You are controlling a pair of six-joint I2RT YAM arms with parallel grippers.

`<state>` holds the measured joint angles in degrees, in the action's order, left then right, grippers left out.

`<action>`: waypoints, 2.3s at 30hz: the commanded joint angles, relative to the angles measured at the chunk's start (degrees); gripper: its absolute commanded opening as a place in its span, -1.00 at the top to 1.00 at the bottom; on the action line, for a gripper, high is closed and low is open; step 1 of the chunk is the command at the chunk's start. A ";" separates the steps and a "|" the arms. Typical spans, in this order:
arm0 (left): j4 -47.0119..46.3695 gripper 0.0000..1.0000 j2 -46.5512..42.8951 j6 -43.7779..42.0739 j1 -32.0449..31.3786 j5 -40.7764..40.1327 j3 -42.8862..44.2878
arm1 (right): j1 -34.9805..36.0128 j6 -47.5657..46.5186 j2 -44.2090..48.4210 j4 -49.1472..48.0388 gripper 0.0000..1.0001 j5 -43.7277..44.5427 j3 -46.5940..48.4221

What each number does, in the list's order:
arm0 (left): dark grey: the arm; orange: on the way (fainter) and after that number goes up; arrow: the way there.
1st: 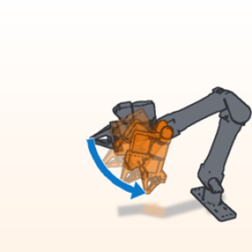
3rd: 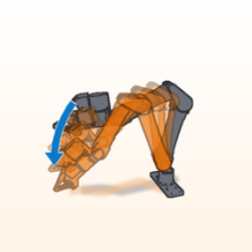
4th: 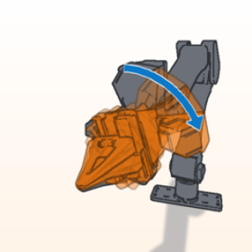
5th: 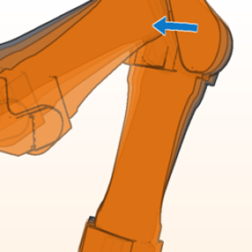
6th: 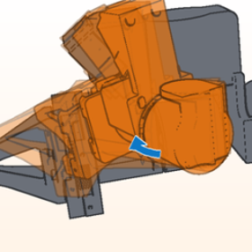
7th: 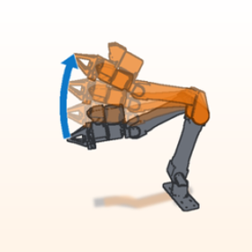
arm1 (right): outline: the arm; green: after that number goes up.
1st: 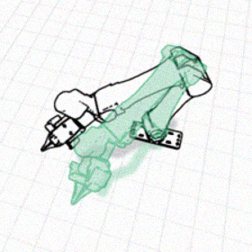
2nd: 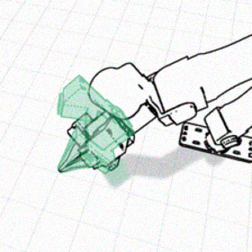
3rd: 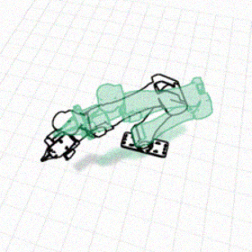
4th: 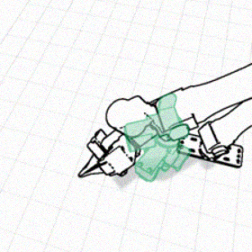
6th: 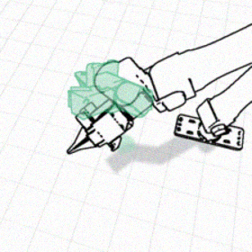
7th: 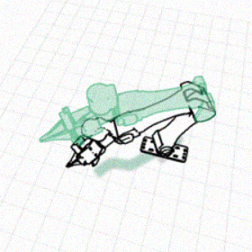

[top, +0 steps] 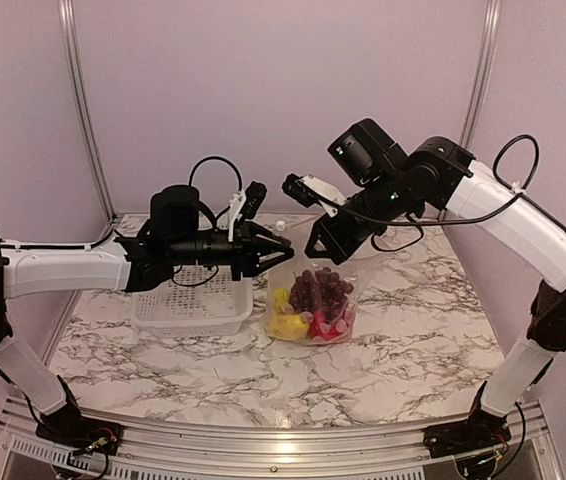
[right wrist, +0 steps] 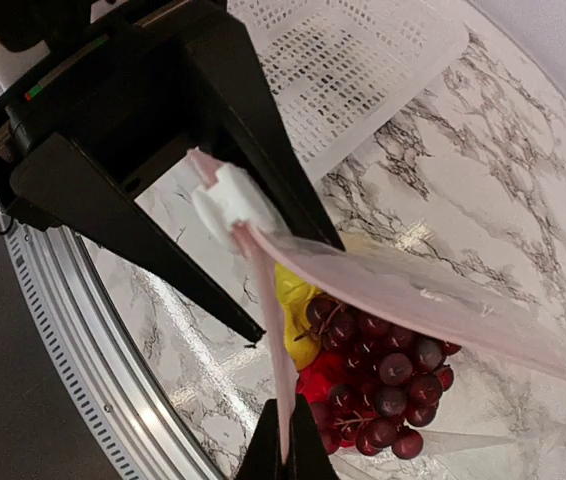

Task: Place the food in the zip-top bag and seal the zipper
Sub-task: Hold the zipper food storage bag at the center of the board.

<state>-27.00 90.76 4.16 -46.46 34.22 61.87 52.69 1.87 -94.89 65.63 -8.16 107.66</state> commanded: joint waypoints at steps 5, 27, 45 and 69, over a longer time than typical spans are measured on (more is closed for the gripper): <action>-7.64 0.44 0.21 2.50 1.44 1.69 -1.20 | -2.23 1.56 -0.80 0.97 1.00 4.58 4.19; -14.52 0.78 2.65 5.92 3.29 3.84 -1.35 | -3.03 2.21 -3.08 1.79 1.00 4.12 5.99; -7.06 0.66 2.25 -0.85 3.39 3.54 -0.15 | -3.62 2.37 -4.08 1.00 1.00 3.42 6.67; -2.97 1.00 -1.76 2.04 3.65 2.92 0.11 | -3.57 3.45 -4.85 0.61 0.98 3.99 15.93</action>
<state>-34.81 92.84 7.44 -43.16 37.04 61.87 49.47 4.10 -100.44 69.19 -5.17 117.91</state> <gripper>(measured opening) 0.009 0.006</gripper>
